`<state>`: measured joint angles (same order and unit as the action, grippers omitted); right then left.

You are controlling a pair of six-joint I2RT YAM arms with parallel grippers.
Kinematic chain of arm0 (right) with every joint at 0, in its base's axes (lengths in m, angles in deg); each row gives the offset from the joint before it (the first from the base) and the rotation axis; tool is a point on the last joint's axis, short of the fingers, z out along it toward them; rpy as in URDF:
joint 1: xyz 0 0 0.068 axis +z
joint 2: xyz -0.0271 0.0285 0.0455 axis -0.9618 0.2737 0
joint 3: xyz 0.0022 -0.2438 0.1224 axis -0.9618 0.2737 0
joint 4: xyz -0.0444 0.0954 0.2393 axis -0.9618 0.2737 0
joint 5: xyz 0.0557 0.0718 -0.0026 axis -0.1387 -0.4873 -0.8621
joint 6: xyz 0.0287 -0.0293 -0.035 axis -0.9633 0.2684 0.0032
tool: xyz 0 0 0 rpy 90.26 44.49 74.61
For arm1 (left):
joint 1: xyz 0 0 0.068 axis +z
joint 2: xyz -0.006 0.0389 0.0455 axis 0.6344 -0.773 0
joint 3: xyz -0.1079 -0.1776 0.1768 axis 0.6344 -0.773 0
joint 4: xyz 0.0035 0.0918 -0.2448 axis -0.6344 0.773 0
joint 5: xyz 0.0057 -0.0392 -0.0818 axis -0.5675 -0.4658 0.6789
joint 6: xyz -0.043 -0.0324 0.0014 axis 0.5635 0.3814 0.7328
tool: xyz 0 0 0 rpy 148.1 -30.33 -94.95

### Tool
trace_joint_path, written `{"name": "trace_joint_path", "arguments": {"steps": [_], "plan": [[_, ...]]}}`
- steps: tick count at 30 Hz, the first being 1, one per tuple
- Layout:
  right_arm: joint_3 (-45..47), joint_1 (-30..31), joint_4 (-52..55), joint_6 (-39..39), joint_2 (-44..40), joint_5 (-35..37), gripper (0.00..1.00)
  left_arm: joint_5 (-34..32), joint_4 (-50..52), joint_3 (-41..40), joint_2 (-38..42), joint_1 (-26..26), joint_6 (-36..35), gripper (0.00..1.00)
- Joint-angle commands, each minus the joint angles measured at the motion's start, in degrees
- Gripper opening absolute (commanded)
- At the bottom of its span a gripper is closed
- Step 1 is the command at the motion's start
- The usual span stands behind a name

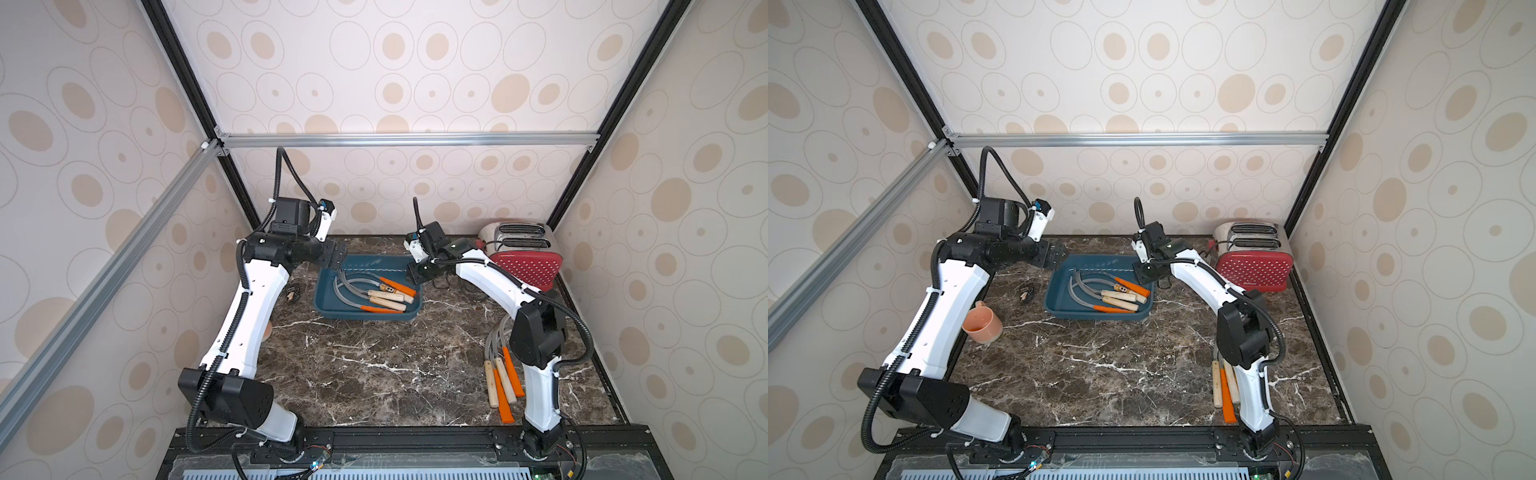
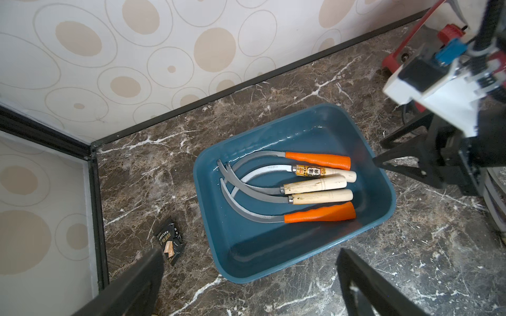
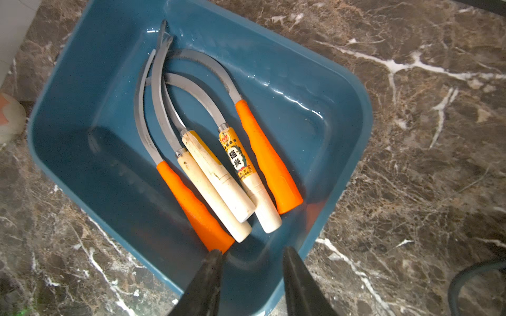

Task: Put small sickles into storage boxes
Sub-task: Pick up the sickle at the center of the board.

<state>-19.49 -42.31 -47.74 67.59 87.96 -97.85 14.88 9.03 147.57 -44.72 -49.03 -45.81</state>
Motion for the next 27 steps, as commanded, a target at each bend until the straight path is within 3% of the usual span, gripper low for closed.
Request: {"name": "trace_joint_path", "arguments": {"steps": [1, 15, 27], "plan": [[6.3, 0.5, -1.9, -2.7, -4.9, 1.3, 0.39, 0.8, 1.5, -0.3, 1.4, 0.2, -2.0, 0.99], [36.2, 0.5, -7.6, -9.6, -27.7, 8.2, 0.41, 1.8, 2.1, 1.3, -0.9, 0.2, -1.9, 0.99], [48.2, 0.5, -12.8, -12.4, -43.9, 19.7, 0.43, 2.6, 2.1, 1.7, -1.6, 0.1, -2.0, 0.99]]}}
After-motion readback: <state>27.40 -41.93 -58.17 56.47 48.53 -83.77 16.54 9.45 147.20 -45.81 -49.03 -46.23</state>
